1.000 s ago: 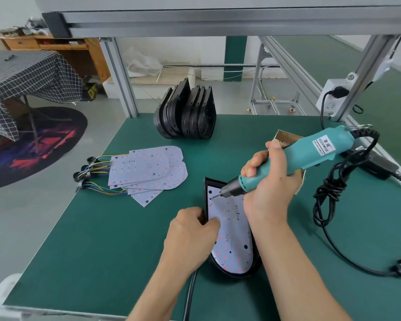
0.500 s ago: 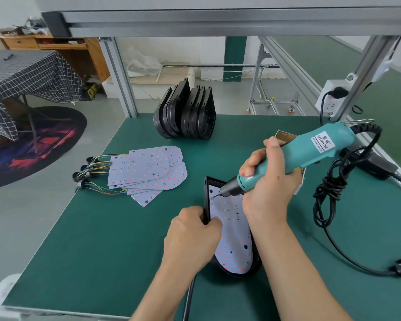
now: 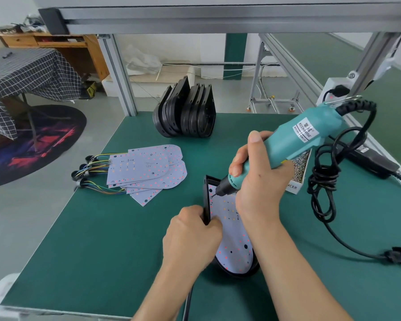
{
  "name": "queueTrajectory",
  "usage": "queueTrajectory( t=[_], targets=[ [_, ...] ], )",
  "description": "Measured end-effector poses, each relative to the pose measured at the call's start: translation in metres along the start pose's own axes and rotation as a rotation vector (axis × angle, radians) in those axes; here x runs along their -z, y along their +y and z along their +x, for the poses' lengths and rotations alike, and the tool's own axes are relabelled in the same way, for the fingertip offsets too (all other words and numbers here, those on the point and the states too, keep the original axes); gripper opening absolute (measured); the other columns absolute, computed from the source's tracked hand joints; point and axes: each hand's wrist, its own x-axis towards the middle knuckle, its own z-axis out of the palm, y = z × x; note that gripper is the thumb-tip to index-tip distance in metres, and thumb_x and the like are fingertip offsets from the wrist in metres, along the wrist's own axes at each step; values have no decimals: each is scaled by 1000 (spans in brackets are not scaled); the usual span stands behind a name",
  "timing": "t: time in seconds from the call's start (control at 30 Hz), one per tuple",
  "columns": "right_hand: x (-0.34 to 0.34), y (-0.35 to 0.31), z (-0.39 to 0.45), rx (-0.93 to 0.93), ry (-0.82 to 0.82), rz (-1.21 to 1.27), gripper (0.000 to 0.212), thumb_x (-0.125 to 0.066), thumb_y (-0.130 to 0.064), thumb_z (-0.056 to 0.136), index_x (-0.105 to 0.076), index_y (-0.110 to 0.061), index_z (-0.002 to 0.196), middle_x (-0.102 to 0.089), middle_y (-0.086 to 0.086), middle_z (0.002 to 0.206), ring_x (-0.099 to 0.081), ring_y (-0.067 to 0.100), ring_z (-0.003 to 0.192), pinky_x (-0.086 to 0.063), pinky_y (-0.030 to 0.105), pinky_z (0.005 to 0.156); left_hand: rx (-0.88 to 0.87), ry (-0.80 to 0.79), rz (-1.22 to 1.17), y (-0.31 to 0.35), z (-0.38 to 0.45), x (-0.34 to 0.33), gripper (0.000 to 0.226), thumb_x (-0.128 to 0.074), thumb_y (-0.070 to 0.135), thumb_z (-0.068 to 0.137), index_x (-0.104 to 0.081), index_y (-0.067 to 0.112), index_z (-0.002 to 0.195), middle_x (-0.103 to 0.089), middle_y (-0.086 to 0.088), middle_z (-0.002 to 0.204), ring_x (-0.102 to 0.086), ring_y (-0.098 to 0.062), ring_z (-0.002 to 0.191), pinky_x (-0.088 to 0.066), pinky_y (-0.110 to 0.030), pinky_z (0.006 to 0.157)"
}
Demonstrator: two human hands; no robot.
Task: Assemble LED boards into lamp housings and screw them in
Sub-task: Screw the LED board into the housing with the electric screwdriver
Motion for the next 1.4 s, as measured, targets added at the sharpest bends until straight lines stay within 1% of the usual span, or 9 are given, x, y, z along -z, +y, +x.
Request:
queueTrajectory(
  t=[0.13,0.3,0.53,0.67,0.8,1.0,1.2,1.4],
  targets=[
    [1,1,0,-9,6,1,16,-66,-31,88,-60,-35,73,-51,0,53,-40,22,42,-37,28,48,10,-1,-1,1,-1,-1,39,-62,37,87,-38,14,66,-66,-7,68,-44,-25,59,-36,-29,52],
    [0,3,-1,-2,1,-3,17,-66,-30,88,-61,-36,73,-51,0,53,-40,21,42,-37,28,48,26,-4,-5,0,-2,0,40,-62,37,88,-37,14,66,-67,-10,70,-43,-25,60,-37,-29,53],
    [0,2,-1,-1,-10,0,20,-65,-29,89,-60,-36,72,-50,-1,53,-39,21,42,-36,27,48,32,0,9,1,-2,0,38,-62,37,85,-38,13,67,-64,-10,69,-38,-25,60,-35,-30,53],
    [0,2,-1,-5,-10,3,19,-66,-30,89,-60,-36,72,-50,-2,52,-39,21,42,-36,28,48,34,3,16,1,-2,0,39,-62,38,85,-38,13,66,-52,-5,59,-37,-25,58,-34,-29,51],
    [-1,3,-1,4,-16,5,19,-66,-29,90,-61,-36,72,-51,-1,53,-39,21,41,-36,27,47,33,-1,3,1,-2,0,38,-61,37,85,-39,13,66,-63,-10,68,-38,-25,59,-36,-30,53],
    [0,3,-2,-17,-4,11,18,-66,-29,88,-60,-35,72,-51,0,54,-40,22,42,-37,29,48,33,4,-3,0,-3,-1,38,-62,37,85,-38,13,66,-63,-11,69,-37,-25,60,-36,-30,53],
    [-2,4,-1,-11,-39,12,20,-65,-26,90,-60,-34,72,-50,0,53,-39,21,41,-36,28,47,22,16,-8,-1,-2,-2,39,-62,37,85,-37,13,66,-62,-10,67,-37,-25,59,-35,-30,53],
    [0,5,0,-34,-28,14,19,-66,-27,89,-60,-33,73,-52,2,55,-40,22,42,-38,29,48,8,23,-9,-4,-1,-3,40,-61,38,85,-37,13,66,-66,-8,67,-41,-26,60,-39,-30,54]
  ],
)
